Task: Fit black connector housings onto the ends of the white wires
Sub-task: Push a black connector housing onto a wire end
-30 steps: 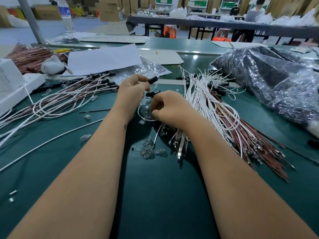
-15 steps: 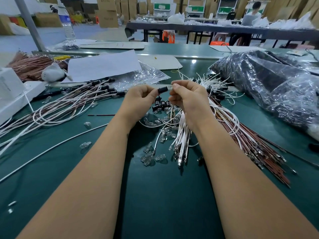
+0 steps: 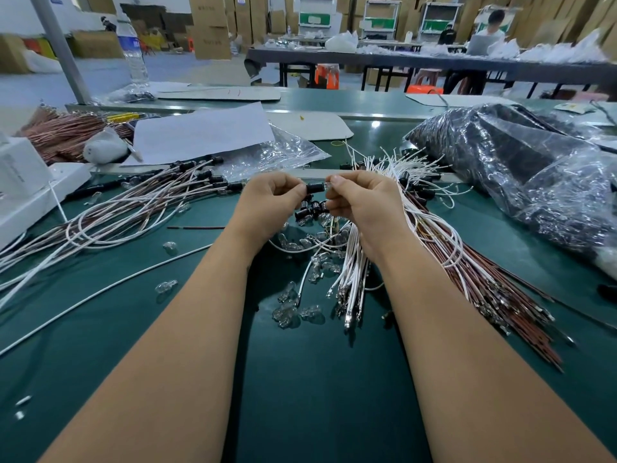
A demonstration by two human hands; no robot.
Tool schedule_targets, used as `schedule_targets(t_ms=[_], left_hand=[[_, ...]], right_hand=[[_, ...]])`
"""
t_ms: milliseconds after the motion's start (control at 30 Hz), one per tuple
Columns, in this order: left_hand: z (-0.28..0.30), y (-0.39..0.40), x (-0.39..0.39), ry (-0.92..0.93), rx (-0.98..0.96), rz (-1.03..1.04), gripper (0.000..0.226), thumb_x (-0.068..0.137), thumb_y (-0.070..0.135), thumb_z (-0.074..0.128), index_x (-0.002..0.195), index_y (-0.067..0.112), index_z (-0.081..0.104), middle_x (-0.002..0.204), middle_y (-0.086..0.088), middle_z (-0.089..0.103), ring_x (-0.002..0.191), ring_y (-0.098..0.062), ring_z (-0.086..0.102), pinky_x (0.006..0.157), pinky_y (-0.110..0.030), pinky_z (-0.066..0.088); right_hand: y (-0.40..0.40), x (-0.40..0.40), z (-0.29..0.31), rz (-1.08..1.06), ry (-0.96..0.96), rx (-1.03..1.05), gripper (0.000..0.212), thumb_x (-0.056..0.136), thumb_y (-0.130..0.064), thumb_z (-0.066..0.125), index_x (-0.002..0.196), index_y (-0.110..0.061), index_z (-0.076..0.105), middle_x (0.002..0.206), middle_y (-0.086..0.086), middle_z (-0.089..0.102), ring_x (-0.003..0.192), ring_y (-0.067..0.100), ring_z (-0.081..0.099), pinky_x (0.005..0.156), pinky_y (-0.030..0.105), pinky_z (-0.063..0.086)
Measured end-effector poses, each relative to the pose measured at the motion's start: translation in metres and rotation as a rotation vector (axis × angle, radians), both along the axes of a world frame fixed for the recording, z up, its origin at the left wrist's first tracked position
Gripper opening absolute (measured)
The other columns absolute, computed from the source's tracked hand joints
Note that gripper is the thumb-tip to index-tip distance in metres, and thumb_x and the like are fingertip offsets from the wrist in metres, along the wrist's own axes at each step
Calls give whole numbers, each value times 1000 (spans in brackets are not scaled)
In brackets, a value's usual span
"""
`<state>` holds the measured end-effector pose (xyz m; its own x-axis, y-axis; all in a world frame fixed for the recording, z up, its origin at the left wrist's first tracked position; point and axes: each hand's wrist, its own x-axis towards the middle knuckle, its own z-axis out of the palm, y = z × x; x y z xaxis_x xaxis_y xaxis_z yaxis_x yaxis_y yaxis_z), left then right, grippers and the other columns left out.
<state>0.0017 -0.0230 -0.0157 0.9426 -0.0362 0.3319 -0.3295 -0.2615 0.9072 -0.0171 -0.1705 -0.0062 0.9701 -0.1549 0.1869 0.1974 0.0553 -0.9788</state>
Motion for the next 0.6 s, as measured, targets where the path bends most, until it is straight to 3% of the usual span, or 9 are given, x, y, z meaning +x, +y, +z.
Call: schedule_targets(t_ms=[167,300,467,600], left_hand=[[1,2,0,-15,-27,-1,15,89,11,67,75,19,68,63,4,62,58,-5,53,60,-15,44],[-1,3,0,-37,-24,-12,11,88,12,69,77,16,69,64,2,63,58,-6,54,61,-16,45],[-1,5,1,-23,-23,4,25,92,17,64,67,19,66,53,10,57,52,-2,48,56,-9,40],[-3,5,2,-17,-20,-13,20,91,17,65,72,21,69,58,9,63,58,-5,52,59,-11,43]], right_hand=[[2,3,-3,-24,28,-32,11,93,-4,60,83,-8,64,69,6,64,53,8,61,55,21,52],[1,4,-5,-35,18,-47,12,93,-5,61,81,-9,63,65,1,64,51,5,59,53,19,50],[1,5,-7,-29,-5,-89,11,91,-5,63,81,-10,64,68,2,64,55,8,60,59,22,52],[1,6,-6,-22,20,-33,13,93,-5,61,80,-9,62,65,2,64,50,6,61,51,18,49]])
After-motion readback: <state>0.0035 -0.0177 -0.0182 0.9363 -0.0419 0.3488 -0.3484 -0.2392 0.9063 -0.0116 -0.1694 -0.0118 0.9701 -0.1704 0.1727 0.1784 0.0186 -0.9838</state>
